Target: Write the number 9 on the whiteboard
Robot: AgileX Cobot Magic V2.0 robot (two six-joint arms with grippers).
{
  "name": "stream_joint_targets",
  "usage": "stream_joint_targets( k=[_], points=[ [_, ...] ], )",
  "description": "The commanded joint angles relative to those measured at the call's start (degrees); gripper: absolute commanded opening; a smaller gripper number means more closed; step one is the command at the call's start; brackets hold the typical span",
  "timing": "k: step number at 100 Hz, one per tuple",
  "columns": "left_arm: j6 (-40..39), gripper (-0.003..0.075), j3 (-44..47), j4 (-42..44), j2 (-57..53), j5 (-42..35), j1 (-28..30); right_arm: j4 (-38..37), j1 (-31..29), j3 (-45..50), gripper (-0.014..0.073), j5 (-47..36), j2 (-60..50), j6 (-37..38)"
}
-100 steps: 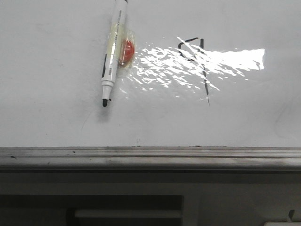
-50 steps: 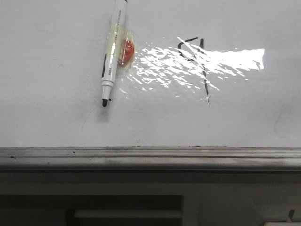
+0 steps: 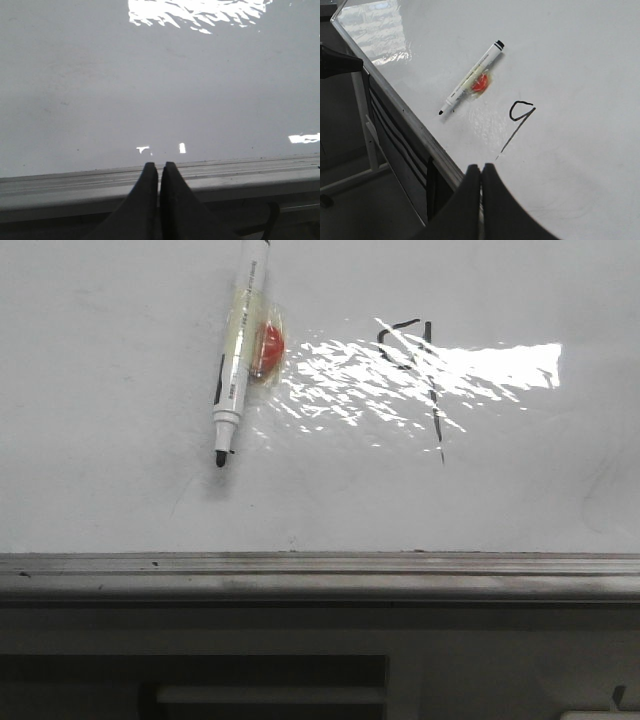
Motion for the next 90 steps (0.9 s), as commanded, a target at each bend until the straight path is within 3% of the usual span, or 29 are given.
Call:
stream_joint_targets(
  k=[1,57,68,78,90],
  points=[
    [-0.4,-0.0020,1.1,-1.3,-1.6,-1.9,0.1,-1.7,0.0,-1.4,-0.0061,-4.0,0.7,0.0],
    [-0.4,-0.0020,1.1,-1.3,-1.6,-1.9,0.1,-1.7,0.0,-1.3,-0.0061,-3.9,0.7,0.0],
    [-0.4,-0.0020,1.1,-1.3,-1.6,-1.9,0.1,-8.1,-1.0,0.9,-0.0061,-1.3,0.7,0.0],
    [-0.4,-0.0020,1.1,-1.3,-1.6,-1.9,0.1,-9.7,-6.6,5.2,-0.0061,-10.7,0.7,0.0],
    [-0.4,-0.0020,1.1,-1.3,-1.6,-1.9,0.1,-3.4,-21.5,10.1,-0.0061,-25.0,0.7,-0.9]
  ],
)
